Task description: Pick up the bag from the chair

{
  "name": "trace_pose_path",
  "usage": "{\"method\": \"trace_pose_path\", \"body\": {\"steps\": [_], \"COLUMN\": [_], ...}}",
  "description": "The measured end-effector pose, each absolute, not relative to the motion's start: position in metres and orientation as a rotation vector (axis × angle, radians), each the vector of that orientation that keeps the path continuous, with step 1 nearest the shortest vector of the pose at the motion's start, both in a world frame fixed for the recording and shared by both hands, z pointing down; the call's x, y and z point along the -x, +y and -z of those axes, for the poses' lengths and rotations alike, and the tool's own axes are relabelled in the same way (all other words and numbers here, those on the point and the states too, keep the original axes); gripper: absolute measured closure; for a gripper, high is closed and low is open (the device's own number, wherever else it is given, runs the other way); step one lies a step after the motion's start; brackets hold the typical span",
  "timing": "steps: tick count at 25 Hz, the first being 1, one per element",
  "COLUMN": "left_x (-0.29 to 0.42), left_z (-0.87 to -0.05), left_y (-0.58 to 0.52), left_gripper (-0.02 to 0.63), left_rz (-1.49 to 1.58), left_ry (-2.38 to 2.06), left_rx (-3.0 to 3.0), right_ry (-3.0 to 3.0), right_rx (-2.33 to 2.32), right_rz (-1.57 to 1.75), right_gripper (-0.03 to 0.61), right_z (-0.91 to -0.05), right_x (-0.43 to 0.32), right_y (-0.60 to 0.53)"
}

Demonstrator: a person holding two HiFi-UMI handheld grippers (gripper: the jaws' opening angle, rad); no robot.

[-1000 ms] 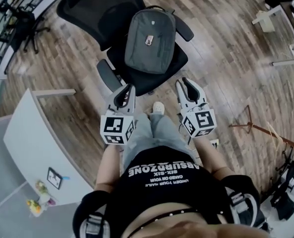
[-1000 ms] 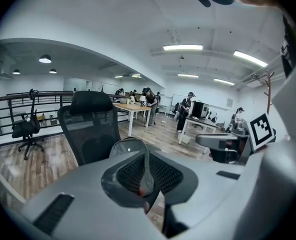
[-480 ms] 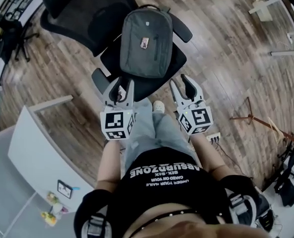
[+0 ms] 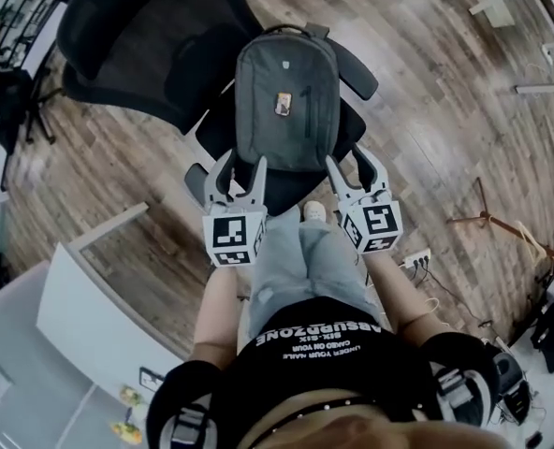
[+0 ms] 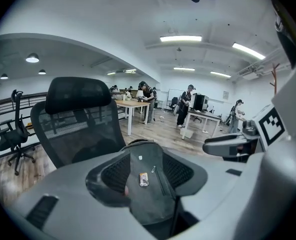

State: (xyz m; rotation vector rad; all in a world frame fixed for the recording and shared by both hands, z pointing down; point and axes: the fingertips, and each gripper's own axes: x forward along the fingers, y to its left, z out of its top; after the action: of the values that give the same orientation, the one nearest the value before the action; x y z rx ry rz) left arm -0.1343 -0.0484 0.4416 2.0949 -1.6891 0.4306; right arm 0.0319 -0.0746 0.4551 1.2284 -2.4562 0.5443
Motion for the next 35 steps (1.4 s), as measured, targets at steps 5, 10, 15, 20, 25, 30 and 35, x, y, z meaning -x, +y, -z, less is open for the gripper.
{"method": "trace_pose_path", "body": {"steps": [5, 10, 15, 20, 25, 30, 35], "left_x": [0.152, 0.16, 0.169, 0.177, 0.186, 0.192, 0.196], "left_z": [-0.477, -0.512, -0.543, -0.564, -0.599, -0.629, -0.66], "left_y": [-0.067, -0.079, -0.095, -0.112, -0.127, -0.132, -0.135], "left_gripper": [0.42, 0.414, 0.41, 0.408, 0.408, 0.408, 0.408], "left_rz": [-0.48, -0.531, -0.58, -0.612, -0.647, -0.736, -0.786], "left_ry": [-1.673, -1.635, -1.606, -1.6, -1.578, -1.538, -1.495], "left_rx": [-2.07, -2.044, -2.026, -2.012, -1.967, -1.962, -1.932], "right_ry": [-2.403, -2.339, -2.283, -2.236, -2.185, -2.142, -2.103], "right_rx": [-1.247, -1.241, -1.252, -1.265, -1.28, -1.295, -1.296], "right_rz": [-0.548, -0.543, -0.551, -0.579, -0.606, -0.633, -0.668], "right_gripper": [0.351, 0.343, 0.341, 0.341, 0.339, 0.334, 0.333], "right_z": [-0.486, -0.517, -0.547, -0.573, -0.599, -0.625, -0.65], "right_x": [-0.026, -0.025, -0.027, -0.03, -0.036, -0.039, -0.043], "right_y": [-0.096, -0.109, -0.122, -0.133, -0.141, -0.149, -0.153]}}
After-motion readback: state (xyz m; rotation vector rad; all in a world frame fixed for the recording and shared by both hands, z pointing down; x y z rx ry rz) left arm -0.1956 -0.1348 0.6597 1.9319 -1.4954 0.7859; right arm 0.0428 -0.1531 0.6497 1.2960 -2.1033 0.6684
